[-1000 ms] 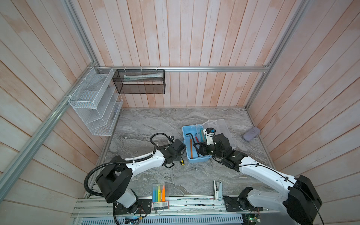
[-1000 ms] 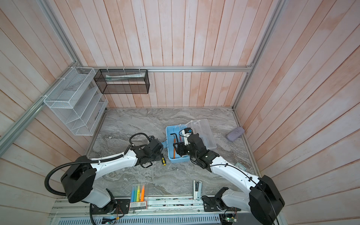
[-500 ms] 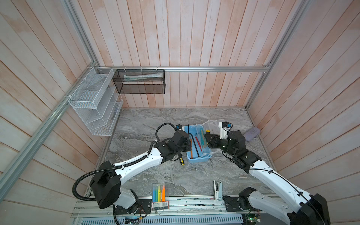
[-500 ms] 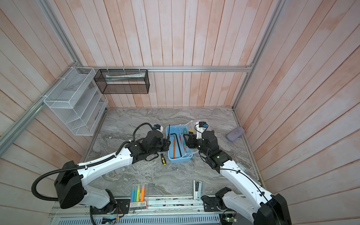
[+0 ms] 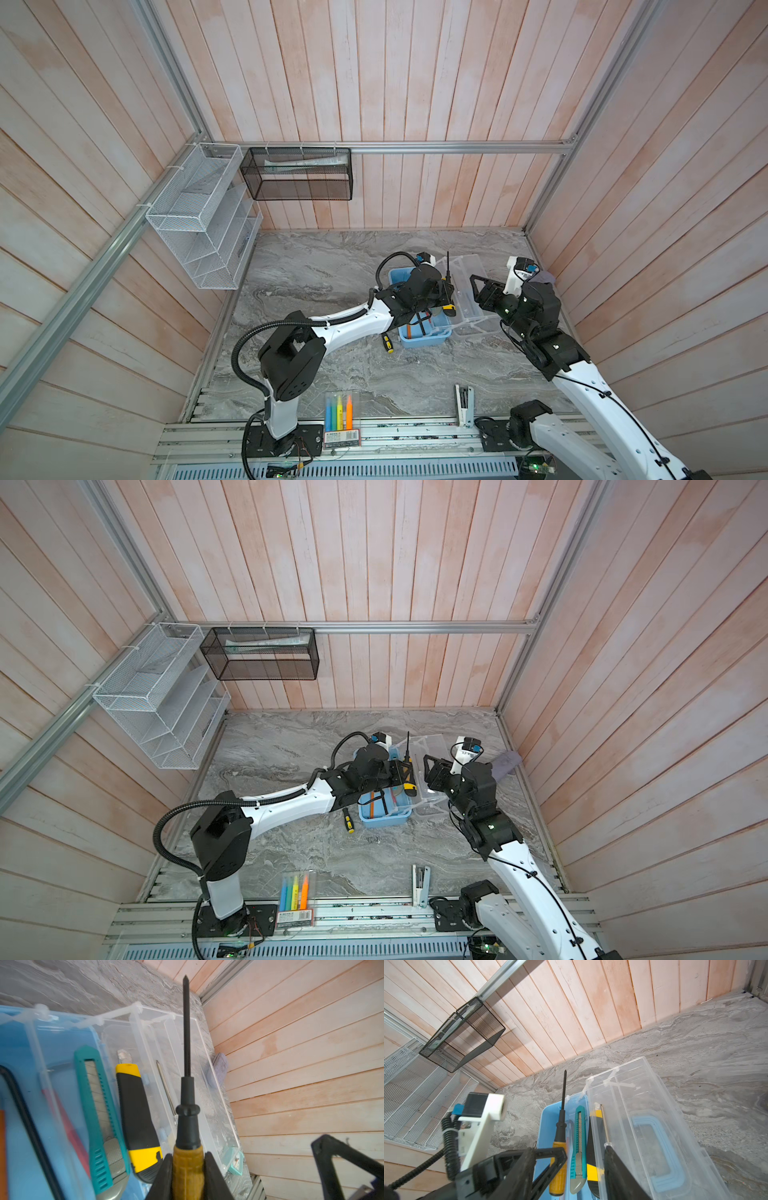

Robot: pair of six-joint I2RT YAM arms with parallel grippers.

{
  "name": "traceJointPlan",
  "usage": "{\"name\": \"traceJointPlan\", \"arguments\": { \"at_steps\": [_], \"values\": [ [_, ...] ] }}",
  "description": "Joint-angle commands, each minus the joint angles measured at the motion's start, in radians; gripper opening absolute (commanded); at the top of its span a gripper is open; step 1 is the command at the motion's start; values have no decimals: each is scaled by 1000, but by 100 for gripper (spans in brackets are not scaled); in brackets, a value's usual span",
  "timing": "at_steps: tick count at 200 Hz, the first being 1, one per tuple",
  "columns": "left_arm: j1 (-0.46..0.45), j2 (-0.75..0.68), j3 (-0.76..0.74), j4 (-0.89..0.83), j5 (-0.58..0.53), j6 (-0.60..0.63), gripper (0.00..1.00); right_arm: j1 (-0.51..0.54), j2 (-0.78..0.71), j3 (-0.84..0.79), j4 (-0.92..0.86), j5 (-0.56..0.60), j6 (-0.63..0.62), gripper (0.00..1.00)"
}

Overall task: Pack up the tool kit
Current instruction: 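Lift the yellow-handled screwdriver with the left gripper over the clear lid tray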

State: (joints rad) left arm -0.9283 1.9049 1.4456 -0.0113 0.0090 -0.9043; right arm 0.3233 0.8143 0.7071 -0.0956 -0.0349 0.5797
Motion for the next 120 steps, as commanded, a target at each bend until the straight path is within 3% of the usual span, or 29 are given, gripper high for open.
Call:
{"name": "traceJointPlan", "arguments": {
  "at_steps": [1, 62, 120],
  "values": [
    [-9, 32, 61, 67, 29, -48, 0, -16, -19, 13, -47, -11, -12, 53],
    [-9, 139, 122, 153, 137, -185, 0, -39, -49, -17, -49, -52, -16, 53],
    [-10, 163, 88, 181, 129, -265, 0, -47, -77, -35, -54, -72, -17, 53]
  ]
}}
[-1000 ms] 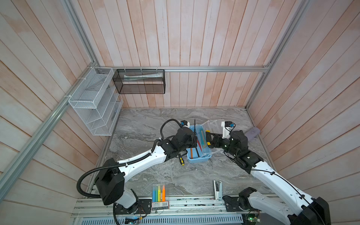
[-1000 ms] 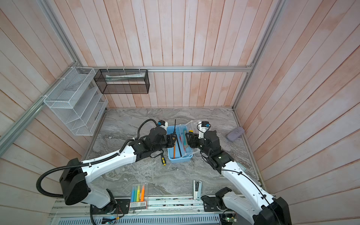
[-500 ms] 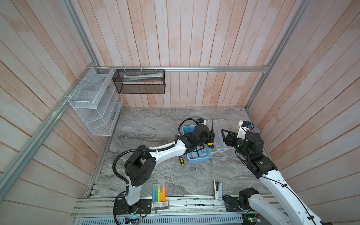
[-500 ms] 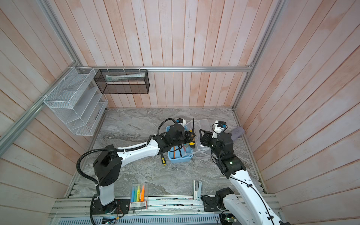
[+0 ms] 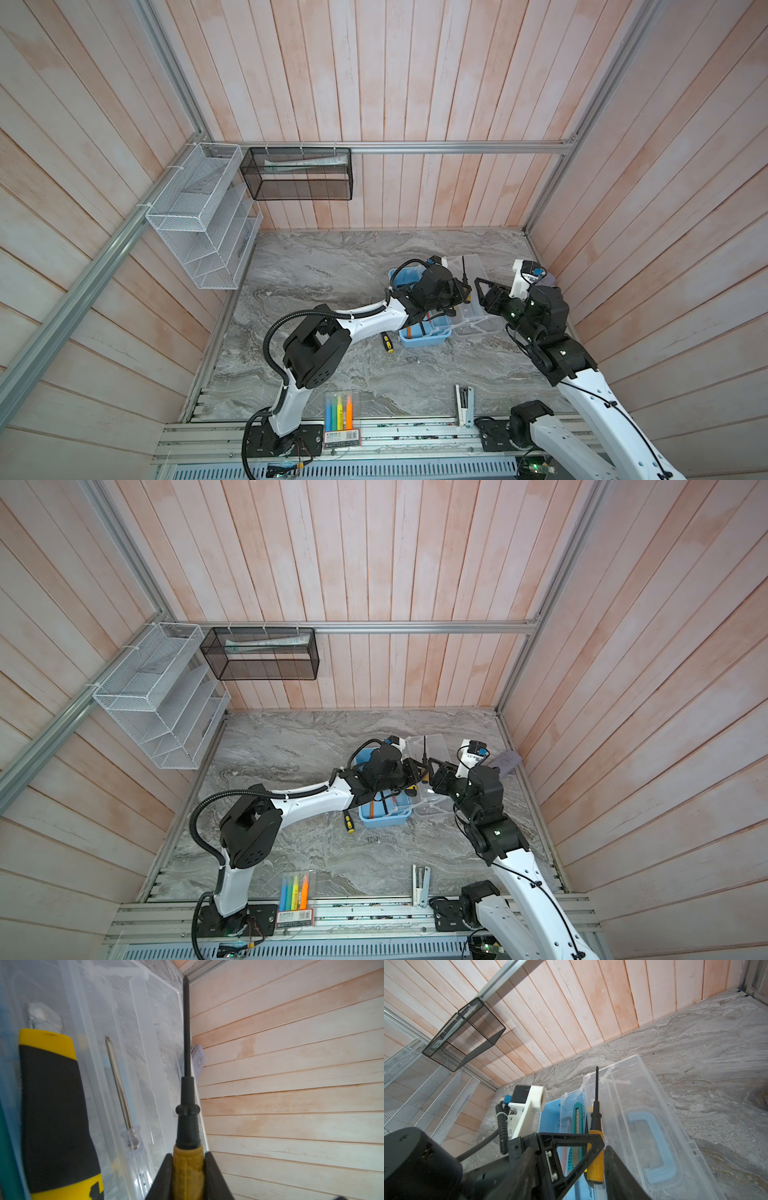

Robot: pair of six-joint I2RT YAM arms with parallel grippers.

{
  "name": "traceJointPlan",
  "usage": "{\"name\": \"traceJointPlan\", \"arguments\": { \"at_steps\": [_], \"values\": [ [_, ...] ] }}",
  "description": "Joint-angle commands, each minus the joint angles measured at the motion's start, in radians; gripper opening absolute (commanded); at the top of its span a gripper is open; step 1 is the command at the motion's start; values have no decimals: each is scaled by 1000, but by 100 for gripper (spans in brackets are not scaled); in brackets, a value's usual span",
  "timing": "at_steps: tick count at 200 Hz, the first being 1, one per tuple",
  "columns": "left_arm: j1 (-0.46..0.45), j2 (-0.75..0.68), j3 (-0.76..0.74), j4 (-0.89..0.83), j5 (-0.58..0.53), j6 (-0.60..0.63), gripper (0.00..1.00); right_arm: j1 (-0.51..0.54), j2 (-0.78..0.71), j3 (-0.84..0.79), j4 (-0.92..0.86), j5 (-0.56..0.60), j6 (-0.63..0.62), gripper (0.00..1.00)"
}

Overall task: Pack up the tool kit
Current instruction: 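Lift the yellow-handled screwdriver with the left gripper over the clear lid tray, then lower the yellow-handled screwdriver into the tray and open the left gripper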

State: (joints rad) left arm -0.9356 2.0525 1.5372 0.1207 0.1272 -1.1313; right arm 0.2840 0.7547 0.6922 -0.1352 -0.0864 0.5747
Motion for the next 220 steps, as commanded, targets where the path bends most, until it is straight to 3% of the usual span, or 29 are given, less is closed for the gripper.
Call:
{"name": "traceJointPlan", "arguments": {
  "at_steps": [1, 63, 103, 124, 161, 189, 220],
  "values": [
    [-3, 17, -3, 48, 10, -37, 0, -8, -18, -19, -15, -21, -12, 53],
    [-9, 51, 16, 23, 23, -47, 13, -12, -16, -27, -10, -32, -10, 53],
    [-11, 59, 30, 6, 20, -42, 34, -14, -21, -33, -8, -26, -1, 54],
    [-11, 58, 29, 3, 18, -41, 40, -16, -22, -36, -5, -24, 2, 55],
    [-10, 59, 37, 5, 22, -22, 41, -16, -17, -39, 4, -38, 2, 55],
    [-8, 36, 67, -17, 10, 70, 41, -16, -5, -39, 16, -52, 5, 54],
    [-8, -58, 16, -22, -70, 172, 50, -16, 9, -10, -4, -36, -2, 54]
  ]
}}
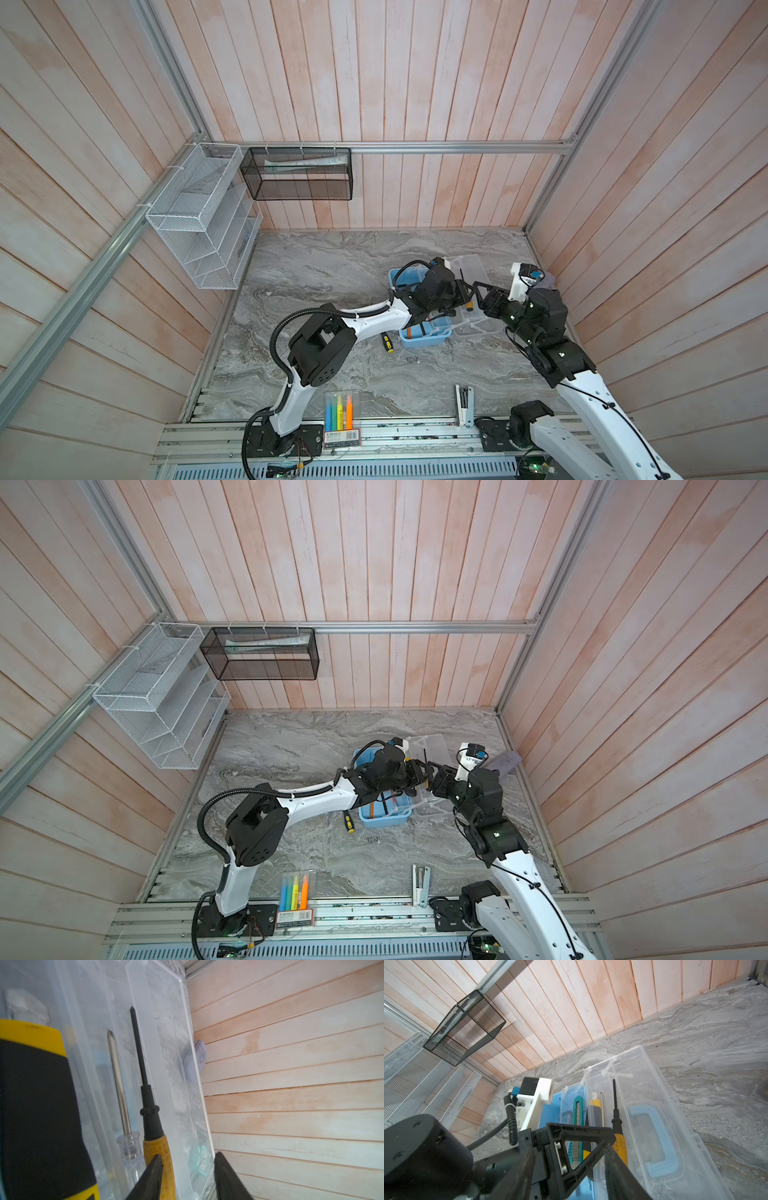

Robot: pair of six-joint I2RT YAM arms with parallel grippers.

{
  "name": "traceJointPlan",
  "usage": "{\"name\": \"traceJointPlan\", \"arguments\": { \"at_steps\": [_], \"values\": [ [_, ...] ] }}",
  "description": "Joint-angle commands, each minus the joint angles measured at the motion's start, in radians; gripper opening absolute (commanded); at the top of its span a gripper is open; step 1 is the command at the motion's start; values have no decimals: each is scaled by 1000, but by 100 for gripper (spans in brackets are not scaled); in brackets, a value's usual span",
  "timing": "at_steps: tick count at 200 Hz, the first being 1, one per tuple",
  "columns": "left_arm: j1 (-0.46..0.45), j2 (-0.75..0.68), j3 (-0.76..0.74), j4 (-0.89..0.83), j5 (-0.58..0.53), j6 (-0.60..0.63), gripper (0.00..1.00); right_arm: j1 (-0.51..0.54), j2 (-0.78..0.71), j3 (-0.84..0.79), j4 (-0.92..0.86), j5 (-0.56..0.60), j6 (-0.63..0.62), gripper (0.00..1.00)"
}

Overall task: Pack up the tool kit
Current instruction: 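Lower the yellow-handled screwdriver into the tray and open the left gripper, then draw the left gripper back while the right gripper moves over the black-and-yellow screwdriver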

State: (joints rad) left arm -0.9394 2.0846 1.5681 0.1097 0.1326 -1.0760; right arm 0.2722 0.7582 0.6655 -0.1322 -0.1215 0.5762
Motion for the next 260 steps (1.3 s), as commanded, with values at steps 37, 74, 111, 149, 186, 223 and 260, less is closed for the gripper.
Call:
{"name": "traceJointPlan", "arguments": {
  "at_steps": [37, 74, 111, 149, 186, 223, 260],
  "values": [
    [-7, -298, -191, -65, -293, 270, 63, 65, 30, 60, -20, 35, -29, 56],
    [-7, -530, -403, -178, -508, 338, 92, 354, 148, 142, -35, 269, -78, 56],
    [18, -728, -603, -265, -608, 341, 100, 544, 353, 244, -25, 315, -105, 52],
    [19, -905, -763, -315, -725, 425, 100, 662, 557, 344, -41, 275, -130, 53],
    [35, -1004, -845, -419, -840, 372, 100, 680, 703, 414, -70, 197, -122, 52],
    [229, -1107, -933, -398, -567, 373, 100, 682, 816, 466, -112, 164, -113, 52],
    [363, -1111, -996, -331, -360, 415, 100, 681, 917, 513, -151, 128, -116, 52]
  ]
}}
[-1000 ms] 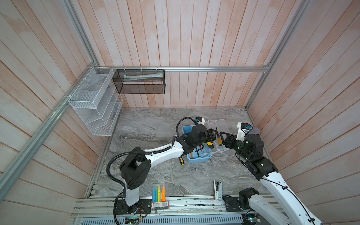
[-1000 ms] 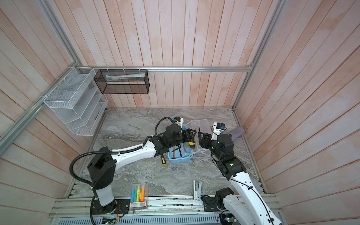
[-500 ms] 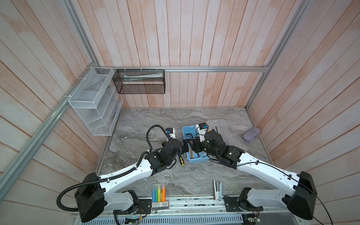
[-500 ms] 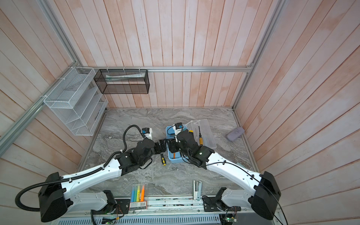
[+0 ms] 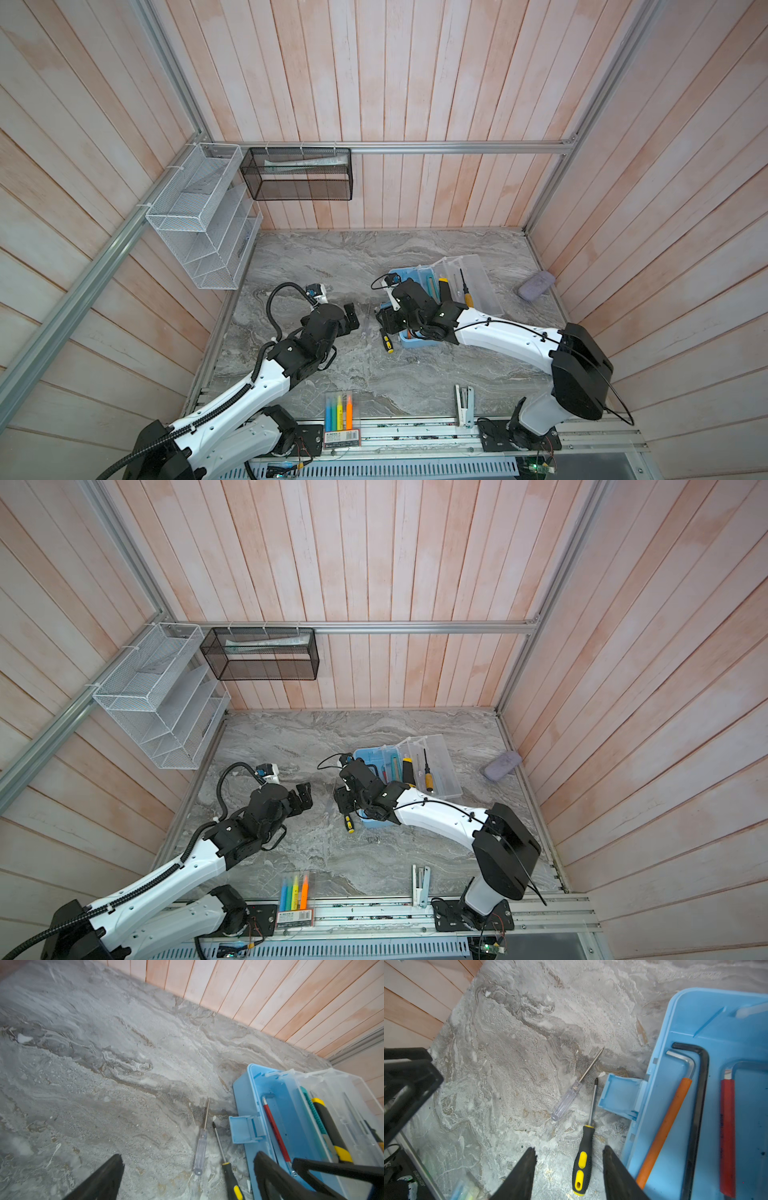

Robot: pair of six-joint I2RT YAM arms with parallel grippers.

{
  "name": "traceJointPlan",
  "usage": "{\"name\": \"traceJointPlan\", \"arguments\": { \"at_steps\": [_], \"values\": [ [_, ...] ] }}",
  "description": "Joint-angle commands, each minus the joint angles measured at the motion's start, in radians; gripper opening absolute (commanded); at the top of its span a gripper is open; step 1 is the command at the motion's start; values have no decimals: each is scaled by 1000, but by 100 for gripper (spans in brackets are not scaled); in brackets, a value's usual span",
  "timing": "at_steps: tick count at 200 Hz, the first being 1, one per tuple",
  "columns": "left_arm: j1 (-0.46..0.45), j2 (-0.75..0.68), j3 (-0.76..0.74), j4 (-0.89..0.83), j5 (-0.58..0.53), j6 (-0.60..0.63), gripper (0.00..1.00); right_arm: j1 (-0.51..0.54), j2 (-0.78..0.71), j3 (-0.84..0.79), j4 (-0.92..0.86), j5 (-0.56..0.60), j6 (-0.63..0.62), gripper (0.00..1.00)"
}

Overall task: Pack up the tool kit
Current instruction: 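Draw the left gripper back while the right gripper moves over the black-and-yellow screwdriver, then lower the right gripper and close it on the black-and-yellow screwdriver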

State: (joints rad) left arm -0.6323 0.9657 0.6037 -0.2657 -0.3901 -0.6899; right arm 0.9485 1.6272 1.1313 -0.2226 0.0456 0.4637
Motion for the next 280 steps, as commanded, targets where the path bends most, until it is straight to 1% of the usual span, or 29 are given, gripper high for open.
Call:
{"name": "traceJointPlan", "arguments": {
  "at_steps": [1, 10, 30, 63, 81, 139, 236, 257, 280],
  "values": [
    [59, 8, -33, 47, 168, 29, 100, 4, 51, 49, -61, -39, -3, 52],
    [76, 16, -45, 69, 207, 32, 100, 5, 71, 58, -68, -45, -2, 52],
    [94, 34, -62, 111, 255, 37, 99, 5, 117, 82, -98, -49, -2, 50],
    [97, 69, -61, 125, 256, 43, 98, 4, 215, 140, -193, -45, -6, 50],
    [99, 74, -64, 130, 259, 41, 98, 4, 255, 151, -215, -48, -3, 49],
    [104, 69, -64, 123, 252, 41, 98, 6, 276, 136, -244, -15, 16, 47],
    [105, 64, -73, 133, 249, 32, 97, 21, 339, 163, -267, -9, 21, 47],
    [105, 62, -73, 129, 247, 33, 97, 24, 341, 160, -262, -17, 23, 44],
    [105, 59, -73, 129, 246, 32, 97, 31, 346, 160, -264, -26, 25, 43]
  ]
}}
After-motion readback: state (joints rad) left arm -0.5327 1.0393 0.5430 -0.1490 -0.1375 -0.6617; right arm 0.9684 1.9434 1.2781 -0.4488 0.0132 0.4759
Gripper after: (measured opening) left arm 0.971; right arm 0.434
